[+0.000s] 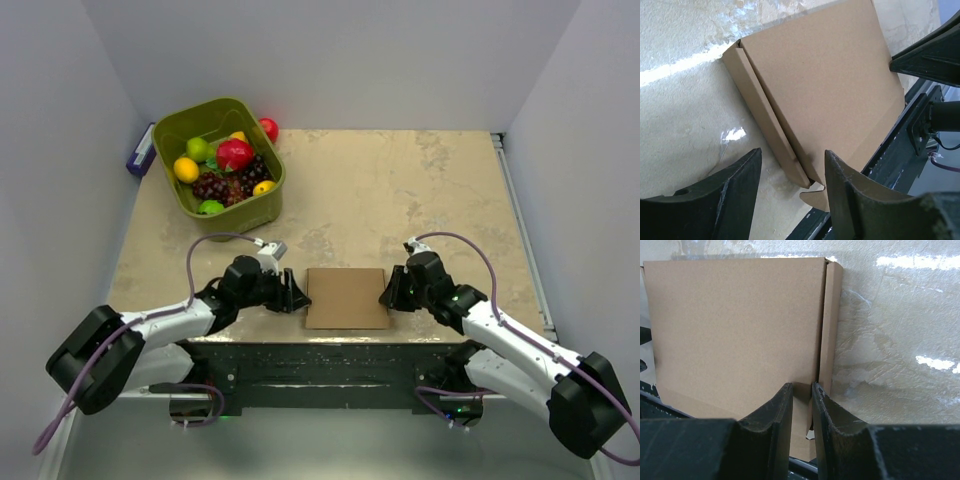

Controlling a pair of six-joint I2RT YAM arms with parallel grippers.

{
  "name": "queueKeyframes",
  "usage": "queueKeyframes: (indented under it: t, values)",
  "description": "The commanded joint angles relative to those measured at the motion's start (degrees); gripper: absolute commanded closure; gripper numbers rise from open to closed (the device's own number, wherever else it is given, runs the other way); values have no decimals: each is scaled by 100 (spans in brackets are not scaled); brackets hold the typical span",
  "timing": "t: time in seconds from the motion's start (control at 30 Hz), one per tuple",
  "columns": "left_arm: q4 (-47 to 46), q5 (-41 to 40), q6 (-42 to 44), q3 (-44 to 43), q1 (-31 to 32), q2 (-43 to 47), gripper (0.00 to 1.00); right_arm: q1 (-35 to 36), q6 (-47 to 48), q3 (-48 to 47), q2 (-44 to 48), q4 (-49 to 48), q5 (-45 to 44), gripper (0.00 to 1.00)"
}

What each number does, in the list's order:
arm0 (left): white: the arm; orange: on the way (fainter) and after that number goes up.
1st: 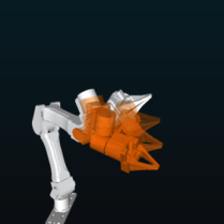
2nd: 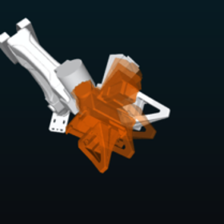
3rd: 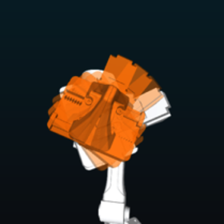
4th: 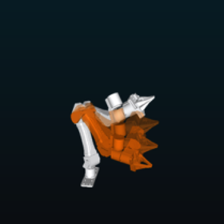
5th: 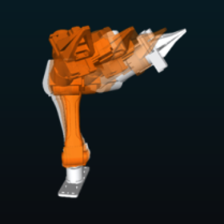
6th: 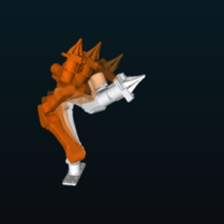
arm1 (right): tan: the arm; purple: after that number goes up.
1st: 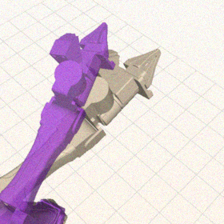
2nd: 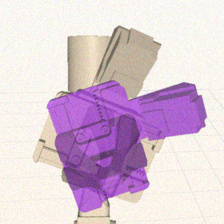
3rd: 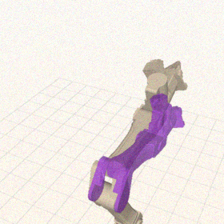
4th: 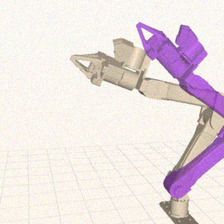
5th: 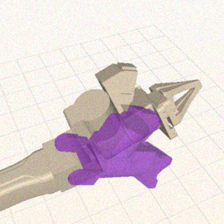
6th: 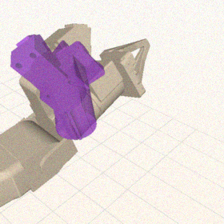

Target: Fold the paper box

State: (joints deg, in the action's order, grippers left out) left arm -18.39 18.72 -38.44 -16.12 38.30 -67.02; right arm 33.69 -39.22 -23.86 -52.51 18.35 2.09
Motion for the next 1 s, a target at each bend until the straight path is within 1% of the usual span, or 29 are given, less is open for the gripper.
queueKeyframes:
  t: [0.0,0.07,0.17,0.27,0.37,0.53,0.7,0.73,0.77,0.87,0.97]
  values:
    - [-367,70,-76,65,45,-284,43,-3,-50,92,-57,-24,-121,75]
    - [-341,9,2,56,72,-416,43,-3,-59,109,-49,-33,-121,74]
    - [-183,-166,152,-31,142,-513,46,-12,-77,127,-40,-42,-121,74]
    - [54,-403,336,-146,247,-583,53,-3,-86,144,-40,-59,-112,74]
    - [309,-649,521,-260,361,-689,56,-3,-86,162,-49,-68,-112,73]
    - [310,-712,592,-269,415,-873,58,-3,-94,171,-101,-103,-121,69]
    - [248,-721,592,-313,423,-909,58,-3,-147,74,4,151,-191,68]
    - [257,-721,592,-313,415,-900,58,-3,-165,48,82,212,-191,66]
    - [266,-738,600,-330,415,-900,58,-3,-173,-48,240,361,-287,60]
    - [336,-764,653,-374,415,-891,58,-3,-147,-329,486,738,-437,52]
    - [371,-765,671,-383,423,-865,58,-3,-147,-453,505,924,-595,50]
